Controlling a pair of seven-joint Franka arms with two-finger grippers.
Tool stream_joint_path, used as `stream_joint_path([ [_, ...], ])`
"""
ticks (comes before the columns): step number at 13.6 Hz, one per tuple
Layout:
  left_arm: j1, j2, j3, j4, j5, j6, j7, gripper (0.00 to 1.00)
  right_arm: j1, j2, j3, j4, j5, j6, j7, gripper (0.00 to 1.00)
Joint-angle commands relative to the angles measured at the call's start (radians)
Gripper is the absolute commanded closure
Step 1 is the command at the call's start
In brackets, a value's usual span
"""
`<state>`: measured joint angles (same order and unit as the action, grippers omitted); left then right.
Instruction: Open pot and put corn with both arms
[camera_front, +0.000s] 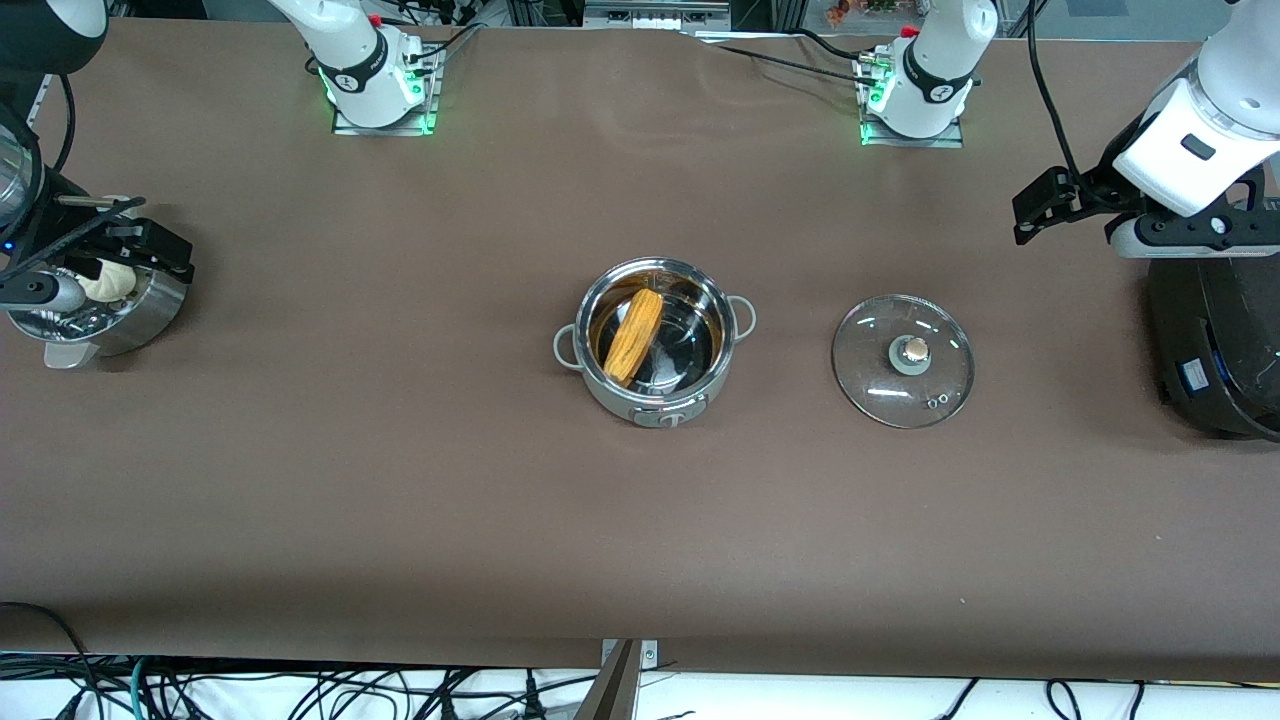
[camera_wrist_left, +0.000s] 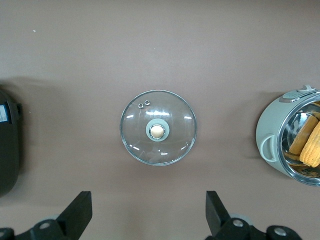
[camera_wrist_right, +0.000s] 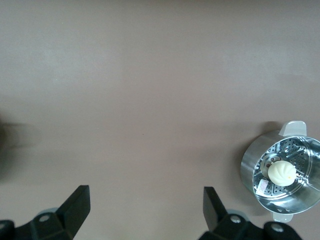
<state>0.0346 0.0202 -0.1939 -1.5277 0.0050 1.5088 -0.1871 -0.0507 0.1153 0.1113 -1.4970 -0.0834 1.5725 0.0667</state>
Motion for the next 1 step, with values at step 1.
stream_joint_path([
  [1, 0.005, 0.009, -0.006, 0.023, -0.008, -0.002, -0.006, 0.00, 0.000, 0.007, 0.002, 0.021, -0.006, -0.022, 0.001, 0.00],
])
